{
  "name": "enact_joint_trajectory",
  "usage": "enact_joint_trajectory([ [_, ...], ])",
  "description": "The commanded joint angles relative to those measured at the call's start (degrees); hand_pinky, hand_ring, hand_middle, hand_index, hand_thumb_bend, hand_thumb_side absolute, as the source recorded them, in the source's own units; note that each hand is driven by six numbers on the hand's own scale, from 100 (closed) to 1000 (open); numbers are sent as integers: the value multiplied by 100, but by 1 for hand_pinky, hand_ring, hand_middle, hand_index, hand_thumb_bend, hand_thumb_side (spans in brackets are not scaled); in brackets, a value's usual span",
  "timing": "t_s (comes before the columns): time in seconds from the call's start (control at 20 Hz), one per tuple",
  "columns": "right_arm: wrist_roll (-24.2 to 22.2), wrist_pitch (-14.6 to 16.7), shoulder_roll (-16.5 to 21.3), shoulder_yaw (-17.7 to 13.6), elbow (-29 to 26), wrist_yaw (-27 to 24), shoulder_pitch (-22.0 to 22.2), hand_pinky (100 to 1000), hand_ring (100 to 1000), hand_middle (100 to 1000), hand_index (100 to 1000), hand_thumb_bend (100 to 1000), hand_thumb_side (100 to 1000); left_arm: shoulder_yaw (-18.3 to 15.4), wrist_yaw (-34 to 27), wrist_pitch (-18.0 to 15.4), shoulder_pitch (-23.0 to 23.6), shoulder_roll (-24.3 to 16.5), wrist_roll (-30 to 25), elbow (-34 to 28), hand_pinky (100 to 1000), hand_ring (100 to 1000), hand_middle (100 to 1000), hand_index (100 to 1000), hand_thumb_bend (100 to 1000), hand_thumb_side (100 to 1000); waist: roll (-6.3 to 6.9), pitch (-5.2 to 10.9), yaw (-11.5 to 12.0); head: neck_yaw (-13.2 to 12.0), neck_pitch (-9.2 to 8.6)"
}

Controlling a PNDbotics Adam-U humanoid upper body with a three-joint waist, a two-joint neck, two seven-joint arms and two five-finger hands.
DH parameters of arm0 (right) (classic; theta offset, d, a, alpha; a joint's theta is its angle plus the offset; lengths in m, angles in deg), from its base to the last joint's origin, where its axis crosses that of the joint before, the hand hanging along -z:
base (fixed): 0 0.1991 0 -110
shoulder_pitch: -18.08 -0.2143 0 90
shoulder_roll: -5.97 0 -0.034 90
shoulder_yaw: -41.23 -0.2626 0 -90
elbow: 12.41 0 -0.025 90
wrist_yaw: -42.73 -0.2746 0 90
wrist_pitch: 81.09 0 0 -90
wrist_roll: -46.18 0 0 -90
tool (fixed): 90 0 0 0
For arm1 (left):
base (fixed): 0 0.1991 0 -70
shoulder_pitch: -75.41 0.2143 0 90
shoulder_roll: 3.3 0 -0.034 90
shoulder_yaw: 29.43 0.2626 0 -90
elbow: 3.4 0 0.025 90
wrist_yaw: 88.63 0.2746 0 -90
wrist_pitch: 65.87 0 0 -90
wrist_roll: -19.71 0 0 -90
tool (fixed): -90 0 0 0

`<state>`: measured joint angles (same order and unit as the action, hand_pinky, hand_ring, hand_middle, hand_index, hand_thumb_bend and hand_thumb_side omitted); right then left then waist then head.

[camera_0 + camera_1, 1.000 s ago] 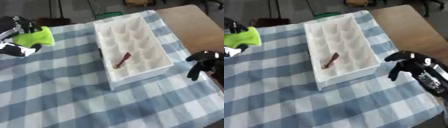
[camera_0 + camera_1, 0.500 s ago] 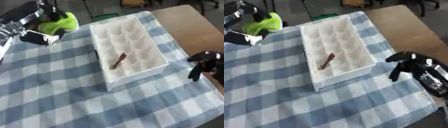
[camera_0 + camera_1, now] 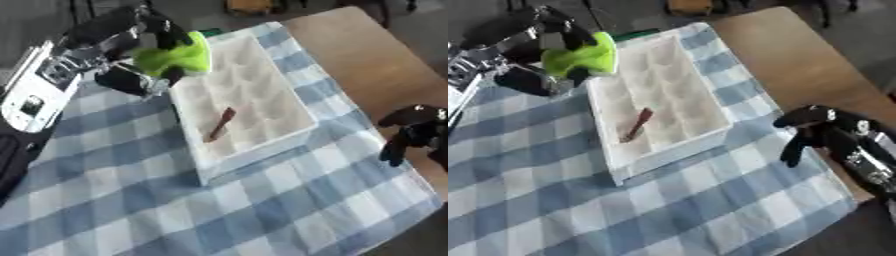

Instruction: Pick up objects on the table and place them in the box.

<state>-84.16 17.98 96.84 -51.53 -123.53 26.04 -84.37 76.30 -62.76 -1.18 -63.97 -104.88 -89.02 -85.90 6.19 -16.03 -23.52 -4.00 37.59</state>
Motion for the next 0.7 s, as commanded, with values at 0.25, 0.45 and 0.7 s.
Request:
enact_joint_trajectory([
  [0.25,-51,34,61,8,-80,-24,-146,563,492,761,811,100,738,38,1009,-525,-112,244,835,571,668,602,667,837,396,155,-20,3,-158,-58,-153],
  [0.45,-56,46,54,10,-68,-27,-167,564,491,761,811,100,737,77,1259,-812,-117,393,1264,838,712,703,762,878,333,273,-18,-13,-208,-78,-179],
  [0.7,-71,38,55,15,-59,-20,-171,564,491,761,811,100,739,123,1642,-1295,-135,431,1667,632,866,891,939,964,637,683,-1,-6,-207,-82,-195],
])
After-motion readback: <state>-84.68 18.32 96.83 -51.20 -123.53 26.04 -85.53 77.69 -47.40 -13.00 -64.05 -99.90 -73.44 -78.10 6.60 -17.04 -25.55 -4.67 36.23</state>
